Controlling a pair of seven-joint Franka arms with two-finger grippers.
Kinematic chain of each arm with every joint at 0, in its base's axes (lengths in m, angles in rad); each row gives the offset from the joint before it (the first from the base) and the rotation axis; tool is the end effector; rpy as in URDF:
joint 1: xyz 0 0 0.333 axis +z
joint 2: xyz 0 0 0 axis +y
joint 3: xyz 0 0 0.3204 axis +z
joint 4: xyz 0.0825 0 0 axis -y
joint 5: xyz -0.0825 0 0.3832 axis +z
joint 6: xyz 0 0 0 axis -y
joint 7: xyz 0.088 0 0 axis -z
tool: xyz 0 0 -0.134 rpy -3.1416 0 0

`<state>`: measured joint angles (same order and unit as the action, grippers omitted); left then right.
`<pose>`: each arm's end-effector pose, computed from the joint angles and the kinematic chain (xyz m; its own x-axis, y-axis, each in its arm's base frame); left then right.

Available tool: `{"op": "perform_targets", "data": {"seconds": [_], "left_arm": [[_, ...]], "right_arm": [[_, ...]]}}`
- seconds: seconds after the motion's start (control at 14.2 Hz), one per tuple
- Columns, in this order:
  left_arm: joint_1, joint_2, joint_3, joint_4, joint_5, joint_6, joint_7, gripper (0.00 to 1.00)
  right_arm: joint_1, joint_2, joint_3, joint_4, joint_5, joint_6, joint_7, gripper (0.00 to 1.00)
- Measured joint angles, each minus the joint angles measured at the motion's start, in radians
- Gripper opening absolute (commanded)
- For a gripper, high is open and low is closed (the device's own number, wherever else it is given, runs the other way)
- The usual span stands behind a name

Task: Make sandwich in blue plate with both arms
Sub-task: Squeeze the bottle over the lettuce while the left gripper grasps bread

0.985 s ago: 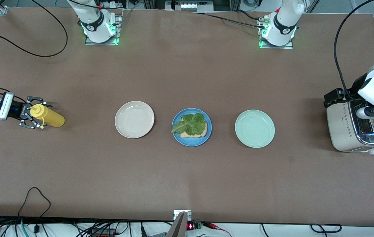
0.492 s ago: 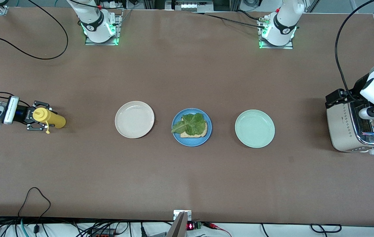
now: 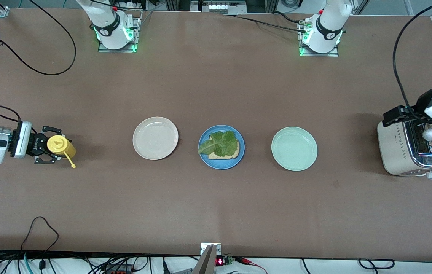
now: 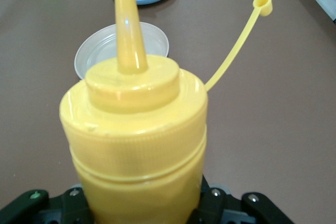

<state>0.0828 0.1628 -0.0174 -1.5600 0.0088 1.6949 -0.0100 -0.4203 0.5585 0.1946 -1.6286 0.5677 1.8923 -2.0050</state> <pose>0.6074 0.0415 0.5229 0.9968 0.0744 -0.0278 0.0742 -0.9972 -0.0061 0.6488 -0.1075 0.2771 0.0863 0.7804 0.6192 0.9954 -0.0416 -0.0863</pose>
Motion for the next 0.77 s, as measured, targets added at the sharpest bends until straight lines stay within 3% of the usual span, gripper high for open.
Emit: {"op": "perform_targets", "data": {"seconds": [0.28,0.42,0.77], "left_arm": [[0.238,0.090,0.008,0.001,-0.139,0.019,0.292,1.00],[0.326,0.143,0.011,0.002,-0.150,0.076,0.435,1.00],[0.385,0.207,0.011,0.004,-0.060,0.120,0.544,1.00]], "right_arm": [[0.188,-0.140,0.004,-0.035,-0.188,0.074,0.328,0.00],[0.280,-0.180,0.006,-0.057,-0.272,0.095,0.487,0.00],[0.474,-0.211,0.007,-0.073,-0.484,0.120,0.851,0.00]]}}
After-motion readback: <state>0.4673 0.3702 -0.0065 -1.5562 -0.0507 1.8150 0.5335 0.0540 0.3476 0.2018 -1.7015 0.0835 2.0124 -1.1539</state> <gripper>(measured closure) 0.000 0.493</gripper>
